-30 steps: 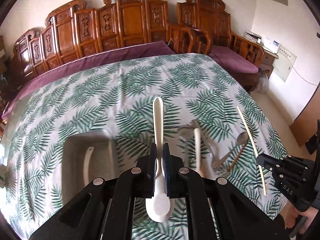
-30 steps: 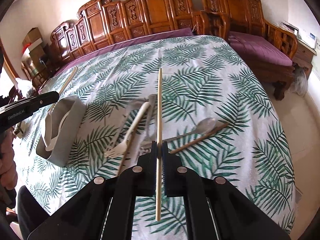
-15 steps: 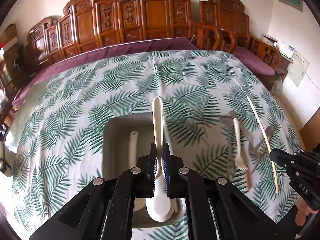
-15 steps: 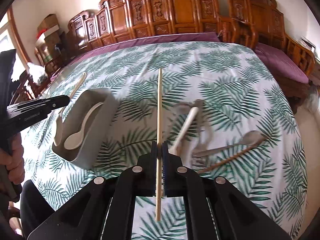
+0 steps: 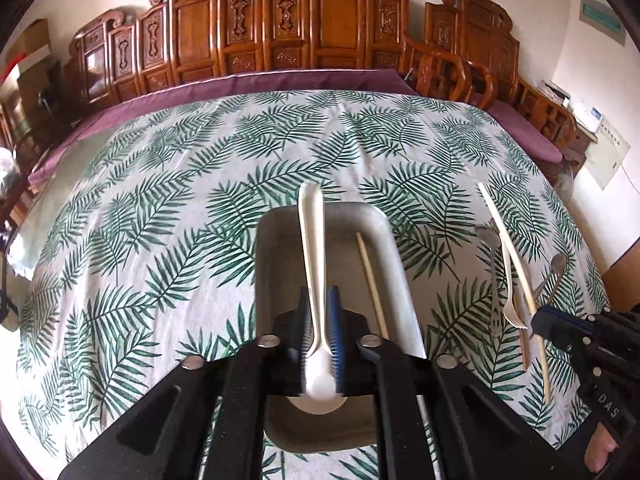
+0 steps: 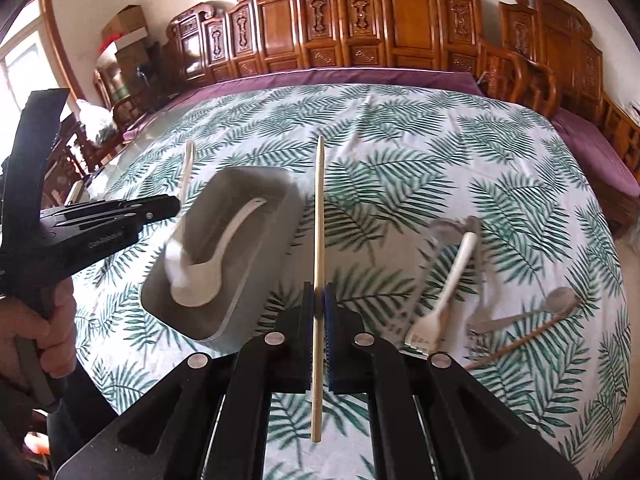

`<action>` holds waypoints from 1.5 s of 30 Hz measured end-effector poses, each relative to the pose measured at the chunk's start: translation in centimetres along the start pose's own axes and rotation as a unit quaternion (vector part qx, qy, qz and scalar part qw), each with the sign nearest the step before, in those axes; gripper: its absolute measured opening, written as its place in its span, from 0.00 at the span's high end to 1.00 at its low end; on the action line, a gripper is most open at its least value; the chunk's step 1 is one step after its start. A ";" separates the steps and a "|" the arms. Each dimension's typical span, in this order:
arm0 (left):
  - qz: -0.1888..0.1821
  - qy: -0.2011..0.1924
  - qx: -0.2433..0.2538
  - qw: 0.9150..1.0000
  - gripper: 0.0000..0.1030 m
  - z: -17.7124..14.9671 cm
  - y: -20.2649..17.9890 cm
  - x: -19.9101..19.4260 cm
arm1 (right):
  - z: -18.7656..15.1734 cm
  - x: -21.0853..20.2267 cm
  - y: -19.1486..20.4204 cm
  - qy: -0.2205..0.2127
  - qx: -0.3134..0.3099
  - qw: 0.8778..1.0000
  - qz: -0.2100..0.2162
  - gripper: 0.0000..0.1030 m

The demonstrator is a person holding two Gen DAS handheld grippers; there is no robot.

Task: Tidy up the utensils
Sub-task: 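Place the white spoon in the tray with the left gripper while the right gripper carries the chopstick over, then lower the chopstick into the tray and open the right gripper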

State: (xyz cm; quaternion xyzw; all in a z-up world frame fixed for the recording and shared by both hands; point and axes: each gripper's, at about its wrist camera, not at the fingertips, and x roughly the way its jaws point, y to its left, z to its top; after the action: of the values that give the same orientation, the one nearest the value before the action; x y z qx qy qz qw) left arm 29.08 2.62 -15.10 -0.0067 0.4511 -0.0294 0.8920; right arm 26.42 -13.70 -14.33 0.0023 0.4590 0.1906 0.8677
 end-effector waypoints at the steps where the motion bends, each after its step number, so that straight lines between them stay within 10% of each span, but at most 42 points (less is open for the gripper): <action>1: 0.002 -0.004 -0.004 1.000 0.82 -0.1 0.5 -0.1 | 0.1 0.1 0.4 0.000 -0.002 1.000 0.002 0.94; 28: 0.012 -0.060 0.006 0.998 0.72 -3.7 8.4 -6.7 | 4.4 7.8 9.5 0.022 -0.008 0.999 0.031 0.94; 41: 0.003 -0.071 0.028 0.997 0.51 -4.3 6.6 -7.4 | 3.0 5.3 7.1 0.006 -0.016 0.999 0.032 0.94; 45: -0.009 -0.086 0.042 0.995 0.28 -4.6 4.8 -8.2 | 1.6 2.8 5.2 -0.006 -0.033 0.999 0.017 0.94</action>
State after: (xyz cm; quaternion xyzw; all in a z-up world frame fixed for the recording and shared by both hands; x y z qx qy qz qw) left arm 20.79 7.95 -11.44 0.0244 0.3713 -0.0552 0.9266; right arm 27.39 -7.64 -14.72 -0.0176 0.4467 0.2207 0.8668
